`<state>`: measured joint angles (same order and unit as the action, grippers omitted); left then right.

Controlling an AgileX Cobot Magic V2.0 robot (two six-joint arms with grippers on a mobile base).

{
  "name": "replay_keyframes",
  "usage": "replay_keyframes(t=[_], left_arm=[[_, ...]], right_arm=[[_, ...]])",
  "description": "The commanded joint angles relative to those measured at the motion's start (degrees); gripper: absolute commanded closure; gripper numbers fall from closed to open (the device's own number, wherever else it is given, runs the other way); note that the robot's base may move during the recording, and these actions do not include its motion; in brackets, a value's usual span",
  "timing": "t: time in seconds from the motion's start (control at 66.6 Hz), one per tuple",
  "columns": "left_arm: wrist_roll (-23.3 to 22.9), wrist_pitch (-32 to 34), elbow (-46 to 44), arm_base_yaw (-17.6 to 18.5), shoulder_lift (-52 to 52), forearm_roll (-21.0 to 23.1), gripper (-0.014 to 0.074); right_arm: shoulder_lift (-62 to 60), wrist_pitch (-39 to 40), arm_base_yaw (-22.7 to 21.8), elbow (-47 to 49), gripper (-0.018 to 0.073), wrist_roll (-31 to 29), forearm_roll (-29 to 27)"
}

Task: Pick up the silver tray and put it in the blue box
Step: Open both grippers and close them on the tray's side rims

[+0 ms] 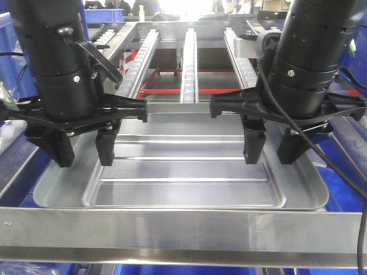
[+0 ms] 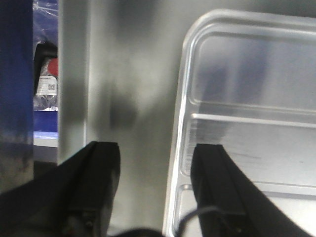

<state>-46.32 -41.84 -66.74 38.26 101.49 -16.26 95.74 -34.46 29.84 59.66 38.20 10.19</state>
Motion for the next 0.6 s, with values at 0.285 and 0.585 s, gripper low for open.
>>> replay_keyframes(t=[0.285, 0.585], left_arm=[[0.25, 0.24, -1.55, -0.01, 0.01, 0.12, 0.0354], [0.25, 0.24, -1.55, -0.01, 0.68, 0.49, 0.0354]], right_arm=[[-1.44, 2.24, -0.18, 1.44, 0.0165, 0.00, 0.52], [1.05, 2.46, -0.18, 1.44, 0.0165, 0.00, 0.52]])
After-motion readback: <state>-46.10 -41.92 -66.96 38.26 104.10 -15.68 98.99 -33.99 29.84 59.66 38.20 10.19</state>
